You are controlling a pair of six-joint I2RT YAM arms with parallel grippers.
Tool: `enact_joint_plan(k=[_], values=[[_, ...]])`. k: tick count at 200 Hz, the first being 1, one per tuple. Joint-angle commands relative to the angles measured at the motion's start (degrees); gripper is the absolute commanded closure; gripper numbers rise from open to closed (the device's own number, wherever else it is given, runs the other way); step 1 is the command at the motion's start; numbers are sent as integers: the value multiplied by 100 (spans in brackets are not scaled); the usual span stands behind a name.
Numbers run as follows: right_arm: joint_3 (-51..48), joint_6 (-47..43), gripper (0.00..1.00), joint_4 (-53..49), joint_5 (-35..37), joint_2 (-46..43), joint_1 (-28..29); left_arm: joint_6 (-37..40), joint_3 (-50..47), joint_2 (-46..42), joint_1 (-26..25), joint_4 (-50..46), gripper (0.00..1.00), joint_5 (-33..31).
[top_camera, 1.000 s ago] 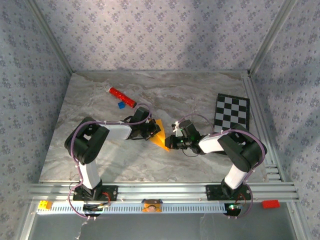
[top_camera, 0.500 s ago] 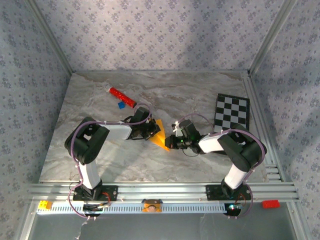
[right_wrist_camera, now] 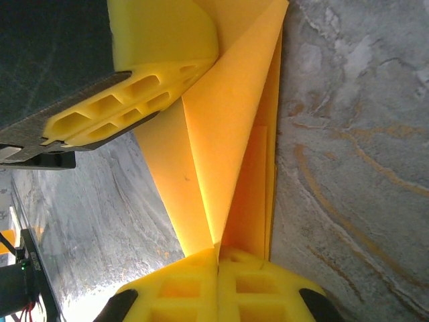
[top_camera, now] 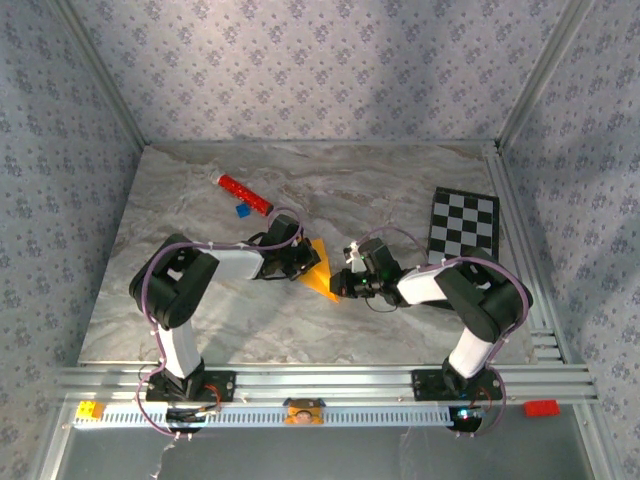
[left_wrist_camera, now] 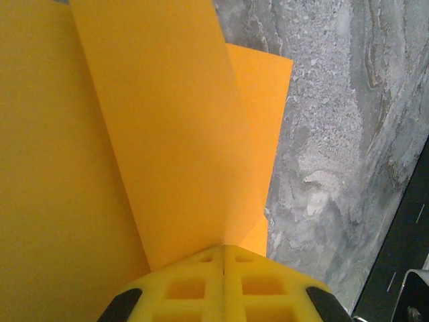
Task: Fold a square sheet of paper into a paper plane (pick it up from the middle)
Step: Fourth fold the wing at the center of the table.
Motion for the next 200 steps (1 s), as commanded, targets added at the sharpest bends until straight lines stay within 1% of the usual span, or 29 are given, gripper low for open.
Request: enact_joint_plan(k=[1, 44, 143, 171, 200], values=[[81, 56, 100, -229, -25, 148, -19, 66, -84, 111, -20, -128, 98, -140], [86, 91, 100, -233, -54, 176, -28, 76, -73, 153, -27, -253, 98, -223], [87, 134, 100, -264, -91, 168, -30, 127, -11, 374, -27, -244, 98, -70], [96, 151, 100, -340, -149, 107, -28, 207, 47, 375, -20, -382, 98, -84], [92, 67, 94, -621, -127, -74, -28, 208, 34, 375, -27, -385, 98, -78]])
